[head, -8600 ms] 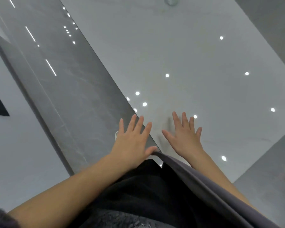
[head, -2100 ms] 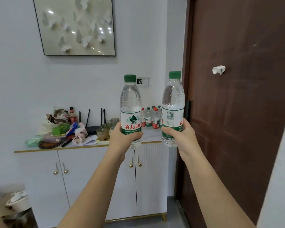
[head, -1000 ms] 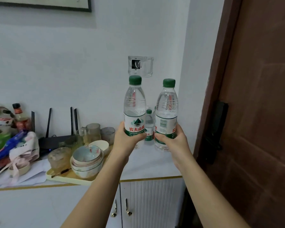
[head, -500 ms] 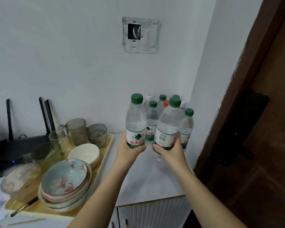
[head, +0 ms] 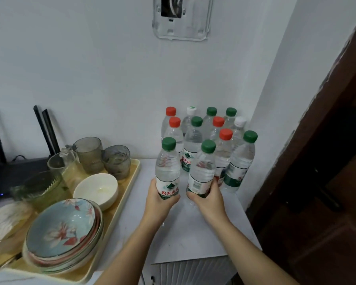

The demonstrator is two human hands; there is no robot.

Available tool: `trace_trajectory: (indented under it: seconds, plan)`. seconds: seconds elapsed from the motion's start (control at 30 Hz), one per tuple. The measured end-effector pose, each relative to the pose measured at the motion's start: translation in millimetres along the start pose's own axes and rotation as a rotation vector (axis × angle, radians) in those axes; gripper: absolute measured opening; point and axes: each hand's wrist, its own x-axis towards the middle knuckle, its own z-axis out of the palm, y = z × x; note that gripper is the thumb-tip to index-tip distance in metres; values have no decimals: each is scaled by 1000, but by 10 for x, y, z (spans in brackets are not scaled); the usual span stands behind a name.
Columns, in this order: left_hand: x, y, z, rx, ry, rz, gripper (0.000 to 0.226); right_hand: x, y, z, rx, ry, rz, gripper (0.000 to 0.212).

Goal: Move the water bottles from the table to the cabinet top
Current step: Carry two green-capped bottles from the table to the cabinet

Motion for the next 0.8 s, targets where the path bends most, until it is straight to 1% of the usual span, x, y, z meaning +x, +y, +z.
trace_trajectory:
  seconds: [0.1,0.2,0.27,0.33,0.4,0.47,0.6,0.7,0.8]
  plan:
    - [58,-53,23,3,-11,20,57,44,31,1,-14,-48,-11,70]
    - [123,-82,9,65,-81,25,60,84,14,-63,-144,-124,-35,68]
    - [176,-80,-44,131,-157,8,64,114,-5,-135,-332,-154,-48,66]
    - [237,-80,-91,211,-212,-18,68,135,-27,-184,-587,-157,-61,63]
    - [290,-68,-88,255,-221,-42,71,147,-73,-192,-808,-142,-55,61]
    - [346,-46,-43,271,-211,-71,73,177,-122,-175,-933,-112,-63,59]
    - [448,-16,49,272,-199,-79,76,269,-154,-161,-1046,-82,-127,51]
    - [511,9,77,268,-174,-94,73,319,-185,-143,-1087,-81,-157,48]
    - [551,37,88,287,-170,-107,72,343,-218,-112,-1118,-66,-169,49]
